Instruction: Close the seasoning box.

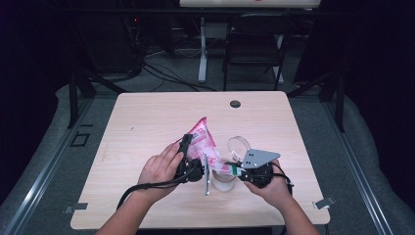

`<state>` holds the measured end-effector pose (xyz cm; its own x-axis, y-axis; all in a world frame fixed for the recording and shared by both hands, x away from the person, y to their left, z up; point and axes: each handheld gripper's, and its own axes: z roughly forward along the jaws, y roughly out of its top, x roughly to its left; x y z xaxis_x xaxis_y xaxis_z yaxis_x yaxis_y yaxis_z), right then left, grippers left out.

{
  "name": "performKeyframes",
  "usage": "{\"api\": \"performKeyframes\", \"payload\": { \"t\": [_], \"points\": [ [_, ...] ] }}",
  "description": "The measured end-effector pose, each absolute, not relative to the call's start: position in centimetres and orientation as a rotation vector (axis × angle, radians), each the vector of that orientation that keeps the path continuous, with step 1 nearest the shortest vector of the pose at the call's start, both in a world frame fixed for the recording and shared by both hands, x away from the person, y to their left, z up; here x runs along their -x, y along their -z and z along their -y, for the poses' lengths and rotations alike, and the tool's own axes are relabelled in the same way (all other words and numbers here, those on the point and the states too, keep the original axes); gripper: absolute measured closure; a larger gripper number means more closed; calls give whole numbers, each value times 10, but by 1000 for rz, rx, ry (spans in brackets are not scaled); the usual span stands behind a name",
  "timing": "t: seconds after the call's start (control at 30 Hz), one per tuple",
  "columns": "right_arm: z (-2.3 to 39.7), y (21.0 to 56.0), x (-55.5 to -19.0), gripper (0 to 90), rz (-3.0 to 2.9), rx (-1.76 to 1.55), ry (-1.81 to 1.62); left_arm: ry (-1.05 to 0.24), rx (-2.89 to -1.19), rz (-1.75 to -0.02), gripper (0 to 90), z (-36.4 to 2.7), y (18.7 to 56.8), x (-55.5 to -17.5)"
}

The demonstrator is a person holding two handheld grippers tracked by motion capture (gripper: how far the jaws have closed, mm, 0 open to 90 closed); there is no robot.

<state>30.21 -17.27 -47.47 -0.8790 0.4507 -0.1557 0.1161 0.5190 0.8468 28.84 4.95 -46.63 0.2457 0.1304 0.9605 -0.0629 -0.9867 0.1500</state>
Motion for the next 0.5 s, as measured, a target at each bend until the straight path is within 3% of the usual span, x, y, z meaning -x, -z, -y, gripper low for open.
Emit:
{"api": "performKeyframes", "payload": {
  "t": [0.5],
  "points": [
    [173,475,-303,900,-2409,-473,-1301,-1843,-2344,-52,606,-49,465,-289]
  ]
}}
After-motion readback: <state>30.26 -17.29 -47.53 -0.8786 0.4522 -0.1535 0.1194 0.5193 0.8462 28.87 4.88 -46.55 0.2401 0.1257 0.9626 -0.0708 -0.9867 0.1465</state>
